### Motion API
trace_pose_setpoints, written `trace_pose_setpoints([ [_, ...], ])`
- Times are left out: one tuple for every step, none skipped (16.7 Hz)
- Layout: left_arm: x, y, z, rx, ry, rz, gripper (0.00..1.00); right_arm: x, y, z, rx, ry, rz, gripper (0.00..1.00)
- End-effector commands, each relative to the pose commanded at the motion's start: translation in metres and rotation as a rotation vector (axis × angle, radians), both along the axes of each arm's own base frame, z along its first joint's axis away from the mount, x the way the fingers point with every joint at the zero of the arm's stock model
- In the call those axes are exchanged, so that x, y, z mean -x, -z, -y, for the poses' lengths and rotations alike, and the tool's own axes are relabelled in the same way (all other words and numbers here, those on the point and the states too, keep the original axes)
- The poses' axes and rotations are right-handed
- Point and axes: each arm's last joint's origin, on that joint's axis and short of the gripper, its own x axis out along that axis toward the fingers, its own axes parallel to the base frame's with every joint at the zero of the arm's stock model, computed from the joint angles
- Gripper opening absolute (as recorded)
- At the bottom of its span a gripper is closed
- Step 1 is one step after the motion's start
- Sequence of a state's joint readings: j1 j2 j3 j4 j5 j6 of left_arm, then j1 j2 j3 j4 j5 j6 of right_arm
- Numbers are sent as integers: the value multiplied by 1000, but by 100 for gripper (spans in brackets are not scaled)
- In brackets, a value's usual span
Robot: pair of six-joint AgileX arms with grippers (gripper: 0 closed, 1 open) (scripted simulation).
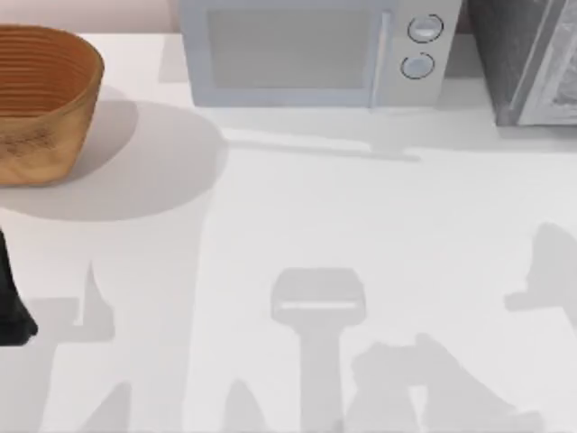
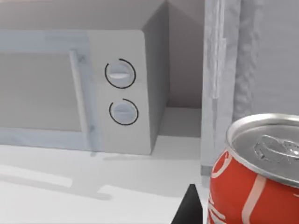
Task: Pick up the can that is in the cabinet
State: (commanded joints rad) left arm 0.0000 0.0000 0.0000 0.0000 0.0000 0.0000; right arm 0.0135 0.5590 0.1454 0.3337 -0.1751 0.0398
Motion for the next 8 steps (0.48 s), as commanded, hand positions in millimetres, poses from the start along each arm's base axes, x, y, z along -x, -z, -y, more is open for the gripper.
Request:
trace_pose_setpoints([
  [0,0,0,0,0,0,100,-6,-1,-1,-2,-18,-10,0],
  [0,0,0,0,0,0,100,-12,-2,-1,-4,-37,-19,0],
  [0,0,0,0,0,0,100,-19,-3,-2,-7,-55,-21,0],
  [0,0,0,0,0,0,100,-25,-5,-3,-9,-74,-21,0],
  [0,0,0,0,0,0,100,-32,-6,-4,-11,-93,-21,0],
  [0,0,0,0,0,0,100,-38,-7,-5,-14,-113,-21,0],
  [0,0,0,0,0,0,100,-45,-6,-6,-16,-133,-26,0],
  [0,0,0,0,0,0,100,-52,-5,-7,-18,-154,-32,0],
])
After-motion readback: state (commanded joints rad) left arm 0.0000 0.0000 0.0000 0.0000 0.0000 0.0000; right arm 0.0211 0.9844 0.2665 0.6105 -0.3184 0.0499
